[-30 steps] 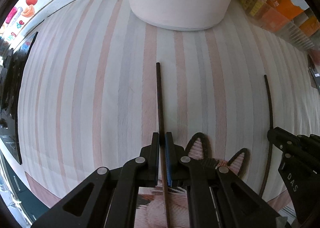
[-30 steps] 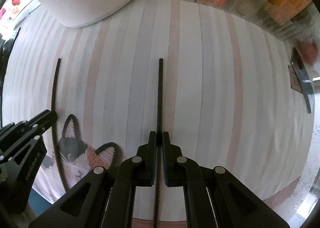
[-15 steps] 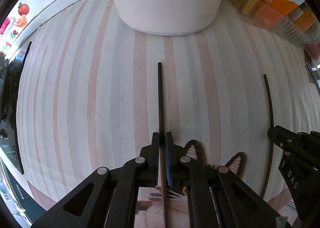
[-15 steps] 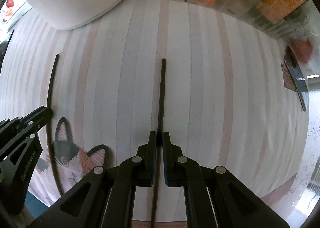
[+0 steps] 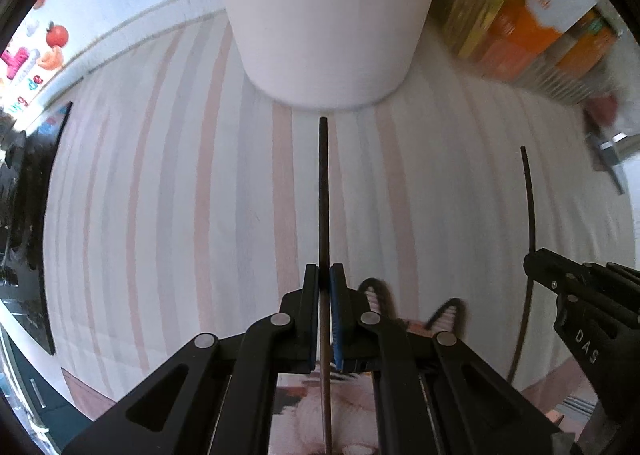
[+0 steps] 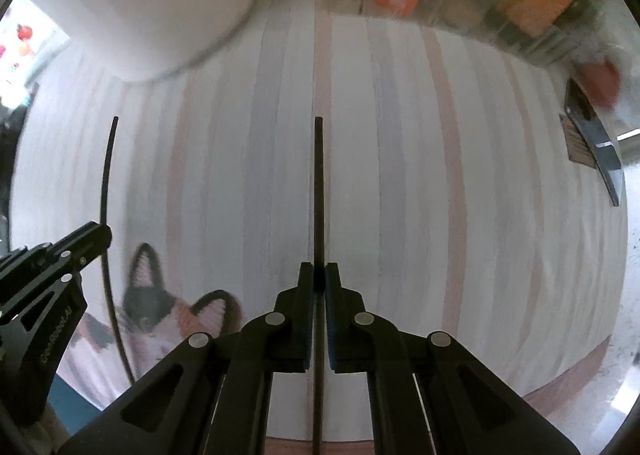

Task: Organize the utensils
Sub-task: 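Lift both dark chopsticks and carry them over the beige holder, then drop the chopsticks into the holder and open both grippers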

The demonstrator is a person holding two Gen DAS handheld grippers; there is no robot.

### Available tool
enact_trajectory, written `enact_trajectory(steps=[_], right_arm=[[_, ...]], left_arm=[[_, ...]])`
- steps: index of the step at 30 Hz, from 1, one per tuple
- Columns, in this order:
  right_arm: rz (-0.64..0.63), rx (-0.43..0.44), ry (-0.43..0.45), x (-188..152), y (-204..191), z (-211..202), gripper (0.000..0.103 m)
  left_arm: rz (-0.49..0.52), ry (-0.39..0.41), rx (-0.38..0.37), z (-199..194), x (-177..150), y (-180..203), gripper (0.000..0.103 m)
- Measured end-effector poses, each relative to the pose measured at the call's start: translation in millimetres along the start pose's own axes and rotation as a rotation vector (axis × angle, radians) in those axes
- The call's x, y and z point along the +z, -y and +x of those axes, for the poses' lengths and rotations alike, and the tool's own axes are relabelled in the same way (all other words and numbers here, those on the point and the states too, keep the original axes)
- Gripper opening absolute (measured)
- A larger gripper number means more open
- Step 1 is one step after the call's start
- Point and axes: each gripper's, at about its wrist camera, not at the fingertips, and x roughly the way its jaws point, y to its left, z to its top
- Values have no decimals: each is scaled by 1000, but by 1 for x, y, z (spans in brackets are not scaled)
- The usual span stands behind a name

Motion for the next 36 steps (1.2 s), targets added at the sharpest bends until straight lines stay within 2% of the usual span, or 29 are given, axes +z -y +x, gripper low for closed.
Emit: enact_trajectory(steps=[6,12,18,24,28,30,36], right_arm=[[13,53,137,-4,7,-47,5],[20,91,295,0,14,-104,5],[14,137,490,23,15,-182,5],[-35,189,673,59,10,-278,5],[-75,244,738,84,-4,-334,5],[-92,239,761,97,-13,-350,5],[-122,220,755,143,-35,-355,5]], left_arm=[[-5,115,-33,-55,5,-8,3],[-9,308,-57,-131,22,-14,2],[3,508,-111,-218,52,-13,2],[15,658,-157,-295,92,-13,2],[-1,703,-134,-315,128,-22,2],[-3,700,-116,-315,146,-28,2],[-42,631,-84,-284,199,-51,2]])
